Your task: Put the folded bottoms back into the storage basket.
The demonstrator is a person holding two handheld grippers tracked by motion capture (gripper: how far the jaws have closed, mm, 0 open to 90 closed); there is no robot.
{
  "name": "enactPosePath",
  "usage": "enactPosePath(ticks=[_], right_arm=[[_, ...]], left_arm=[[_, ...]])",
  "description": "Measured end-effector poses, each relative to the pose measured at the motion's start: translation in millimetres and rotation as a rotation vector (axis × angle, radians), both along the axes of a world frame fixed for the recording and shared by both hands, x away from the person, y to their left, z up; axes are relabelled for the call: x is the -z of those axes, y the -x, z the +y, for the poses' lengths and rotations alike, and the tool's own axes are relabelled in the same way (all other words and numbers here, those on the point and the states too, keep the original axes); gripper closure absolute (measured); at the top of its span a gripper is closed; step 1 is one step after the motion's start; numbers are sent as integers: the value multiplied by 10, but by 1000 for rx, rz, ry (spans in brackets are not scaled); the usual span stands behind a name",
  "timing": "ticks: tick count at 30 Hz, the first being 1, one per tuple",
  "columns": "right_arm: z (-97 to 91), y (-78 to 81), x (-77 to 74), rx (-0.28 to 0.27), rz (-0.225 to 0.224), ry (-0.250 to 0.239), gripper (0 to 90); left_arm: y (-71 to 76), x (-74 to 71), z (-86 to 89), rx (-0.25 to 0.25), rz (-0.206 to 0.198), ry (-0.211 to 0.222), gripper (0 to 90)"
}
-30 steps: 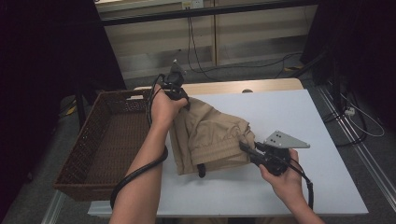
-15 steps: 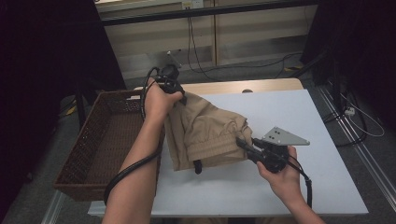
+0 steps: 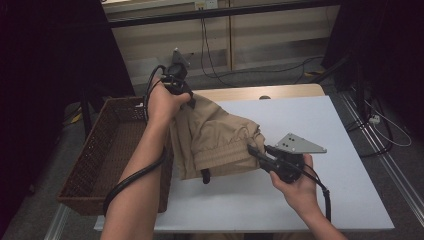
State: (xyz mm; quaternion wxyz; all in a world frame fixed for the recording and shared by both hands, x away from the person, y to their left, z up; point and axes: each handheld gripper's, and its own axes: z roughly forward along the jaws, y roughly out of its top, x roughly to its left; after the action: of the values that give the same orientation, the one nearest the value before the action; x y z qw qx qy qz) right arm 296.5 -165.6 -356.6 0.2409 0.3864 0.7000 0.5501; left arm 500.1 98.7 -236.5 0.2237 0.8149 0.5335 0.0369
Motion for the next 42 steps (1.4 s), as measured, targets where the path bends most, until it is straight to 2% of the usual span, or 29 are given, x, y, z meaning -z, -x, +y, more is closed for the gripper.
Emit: enactPosePath(ticks=[12,19,29,42], right_arm=[[73,-9,-86,-11,-19,2,770],[95,-15,-102,-14,-29,-1,770],[165,-18,-132,-20,-32,-4,770],[260,-30,-218,-37,-48,-3,771]], left_arm=[[-6,-104,54,-4,5,-7,871],[4,-157,89,-7,-6,-5,871],[3,-224,143,-12,13,-13,871],[10,-321,237,-21,13,-13,871]])
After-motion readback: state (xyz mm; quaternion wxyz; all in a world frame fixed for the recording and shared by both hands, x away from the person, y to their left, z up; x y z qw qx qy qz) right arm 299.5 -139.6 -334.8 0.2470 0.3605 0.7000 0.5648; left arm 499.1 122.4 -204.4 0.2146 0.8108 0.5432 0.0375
